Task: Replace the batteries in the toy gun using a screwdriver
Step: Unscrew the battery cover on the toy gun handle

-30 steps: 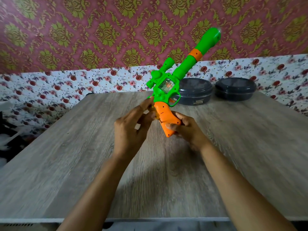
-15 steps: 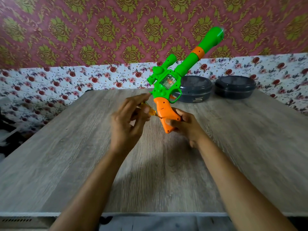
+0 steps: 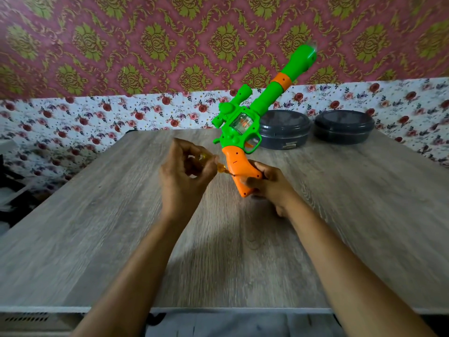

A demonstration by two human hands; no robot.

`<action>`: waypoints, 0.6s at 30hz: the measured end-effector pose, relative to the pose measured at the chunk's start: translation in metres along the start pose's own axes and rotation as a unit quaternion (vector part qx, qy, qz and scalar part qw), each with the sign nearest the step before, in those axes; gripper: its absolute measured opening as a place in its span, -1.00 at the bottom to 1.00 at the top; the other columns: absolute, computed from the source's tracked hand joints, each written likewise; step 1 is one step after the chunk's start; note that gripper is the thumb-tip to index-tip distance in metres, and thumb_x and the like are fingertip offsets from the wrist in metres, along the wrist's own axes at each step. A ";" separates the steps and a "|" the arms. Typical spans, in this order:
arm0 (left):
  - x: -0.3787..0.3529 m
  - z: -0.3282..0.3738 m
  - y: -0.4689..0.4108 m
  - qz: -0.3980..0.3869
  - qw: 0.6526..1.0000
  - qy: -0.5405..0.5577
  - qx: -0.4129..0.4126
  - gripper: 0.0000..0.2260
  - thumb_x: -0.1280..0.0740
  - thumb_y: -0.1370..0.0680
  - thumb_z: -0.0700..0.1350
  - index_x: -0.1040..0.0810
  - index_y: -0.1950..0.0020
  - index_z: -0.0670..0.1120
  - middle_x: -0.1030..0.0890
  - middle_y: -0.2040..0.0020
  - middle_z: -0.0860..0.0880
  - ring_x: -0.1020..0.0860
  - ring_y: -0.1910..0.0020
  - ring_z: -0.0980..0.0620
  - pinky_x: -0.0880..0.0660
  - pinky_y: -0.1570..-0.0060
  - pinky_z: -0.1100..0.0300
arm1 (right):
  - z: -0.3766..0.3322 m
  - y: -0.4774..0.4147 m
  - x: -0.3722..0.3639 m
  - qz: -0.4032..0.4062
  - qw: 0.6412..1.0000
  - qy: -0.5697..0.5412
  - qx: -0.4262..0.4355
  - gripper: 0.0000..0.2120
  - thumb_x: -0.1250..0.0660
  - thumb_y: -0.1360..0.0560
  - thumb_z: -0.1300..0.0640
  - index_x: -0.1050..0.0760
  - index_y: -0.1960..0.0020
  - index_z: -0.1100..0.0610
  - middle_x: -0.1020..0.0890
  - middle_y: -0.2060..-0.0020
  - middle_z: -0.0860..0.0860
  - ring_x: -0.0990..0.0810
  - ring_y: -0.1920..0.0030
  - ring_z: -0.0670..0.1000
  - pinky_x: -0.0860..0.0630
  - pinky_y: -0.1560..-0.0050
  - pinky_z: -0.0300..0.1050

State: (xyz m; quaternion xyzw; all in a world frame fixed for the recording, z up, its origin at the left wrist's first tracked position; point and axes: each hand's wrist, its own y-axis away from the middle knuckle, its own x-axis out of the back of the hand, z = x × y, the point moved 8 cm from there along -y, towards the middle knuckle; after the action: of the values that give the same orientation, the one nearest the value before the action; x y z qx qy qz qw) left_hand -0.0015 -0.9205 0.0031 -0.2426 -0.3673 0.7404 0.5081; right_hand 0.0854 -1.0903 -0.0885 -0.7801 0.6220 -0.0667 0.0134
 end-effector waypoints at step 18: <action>-0.016 0.010 0.004 -0.091 0.993 -0.057 -0.042 -0.84 -0.37 -0.44 -0.01 -0.49 0.05 -0.03 -0.61 0.17 0.06 -0.61 0.34 0.09 -0.54 0.35 0.25 | 0.000 0.000 0.003 -0.014 1.000 -0.021 0.012 -0.57 -0.28 -0.49 0.30 -0.38 -0.34 0.12 -0.58 -0.05 0.08 -0.57 0.02 0.01 -0.60 0.15 -0.15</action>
State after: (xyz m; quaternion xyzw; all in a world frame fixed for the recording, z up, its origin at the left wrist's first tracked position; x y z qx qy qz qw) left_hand -0.0057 -0.9389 0.0056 -0.1865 -0.4470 0.6873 0.5413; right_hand 0.0859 -1.0929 -0.0879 -0.7899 0.6095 -0.0582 0.0348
